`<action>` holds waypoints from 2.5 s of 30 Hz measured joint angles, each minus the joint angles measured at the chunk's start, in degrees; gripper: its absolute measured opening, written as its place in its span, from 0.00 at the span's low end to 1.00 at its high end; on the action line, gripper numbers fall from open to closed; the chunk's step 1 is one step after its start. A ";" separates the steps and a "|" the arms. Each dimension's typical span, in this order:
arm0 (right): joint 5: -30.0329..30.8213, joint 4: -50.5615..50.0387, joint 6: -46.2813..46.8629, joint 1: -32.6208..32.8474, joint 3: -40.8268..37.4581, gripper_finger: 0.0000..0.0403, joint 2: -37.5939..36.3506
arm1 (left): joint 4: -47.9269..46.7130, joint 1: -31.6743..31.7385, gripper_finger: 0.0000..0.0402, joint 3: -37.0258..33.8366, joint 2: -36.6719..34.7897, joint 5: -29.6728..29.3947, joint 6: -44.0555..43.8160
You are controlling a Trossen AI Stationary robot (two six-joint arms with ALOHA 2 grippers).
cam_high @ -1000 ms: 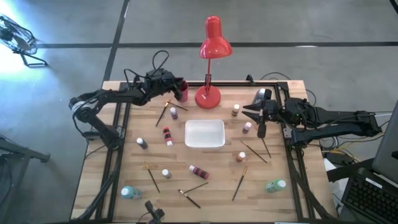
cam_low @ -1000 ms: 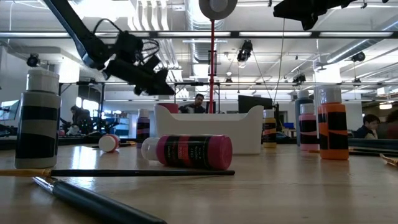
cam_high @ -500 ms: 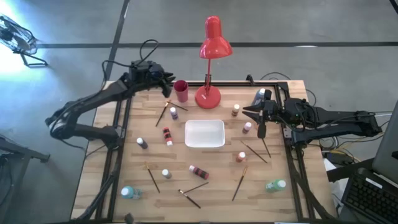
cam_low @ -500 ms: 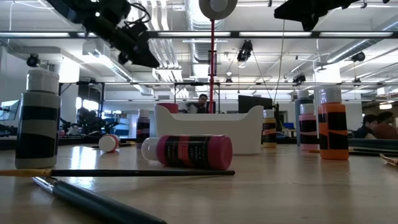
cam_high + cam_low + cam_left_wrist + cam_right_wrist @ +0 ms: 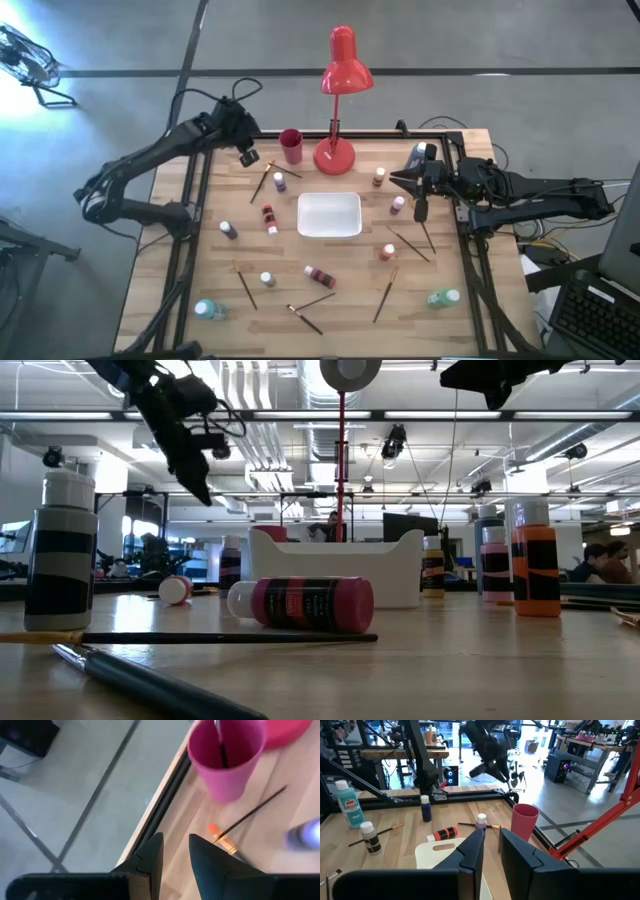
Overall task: Pick & Place Paint Supplies
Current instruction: Put the gold paint brush into the red cup
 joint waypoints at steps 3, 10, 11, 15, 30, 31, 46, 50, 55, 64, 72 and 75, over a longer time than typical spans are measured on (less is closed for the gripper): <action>0.00 -0.02 -0.01 0.00 0.00 0.18 0.00 | -1.97 0.22 0.25 -0.02 2.97 -0.02 7.89; 0.00 -0.04 -0.20 -0.02 0.00 0.24 0.02 | -2.95 1.05 0.25 0.22 11.44 -0.44 13.28; 0.00 -0.16 -0.16 -0.02 0.00 0.25 0.02 | -2.99 1.03 0.25 0.22 12.45 -0.33 14.08; 0.00 -1.25 -0.02 -0.02 0.00 0.26 0.02 | -2.78 0.98 0.25 0.20 15.59 0.35 17.22; 0.02 -4.04 0.72 -0.02 0.00 0.18 0.09 | 3.26 3.21 0.25 0.36 19.70 6.57 14.96; 0.02 -4.02 0.74 -0.02 0.00 0.18 0.09 | 3.21 3.85 0.25 0.53 19.66 7.10 14.33; 0.02 -3.95 1.44 0.00 0.00 0.27 0.09 | 2.20 9.34 0.25 0.74 22.25 18.48 14.22; 0.02 -3.95 1.29 0.00 -0.02 0.30 0.09 | 2.10 9.33 0.25 0.74 23.54 18.46 13.83; 0.03 -3.98 1.27 0.00 -0.02 0.33 0.09 | 1.55 9.16 0.25 0.72 25.51 18.44 13.76; 0.04 -5.00 1.26 0.00 -0.04 0.32 0.09 | 1.62 9.13 0.25 0.68 27.50 18.44 14.00; 0.04 -5.35 1.25 0.00 -0.04 0.26 0.09 | 2.97 9.13 0.25 0.68 28.94 18.04 14.77; 0.04 -5.34 1.25 0.00 -0.04 0.25 0.09 | 3.83 9.13 0.25 0.67 29.58 18.01 14.76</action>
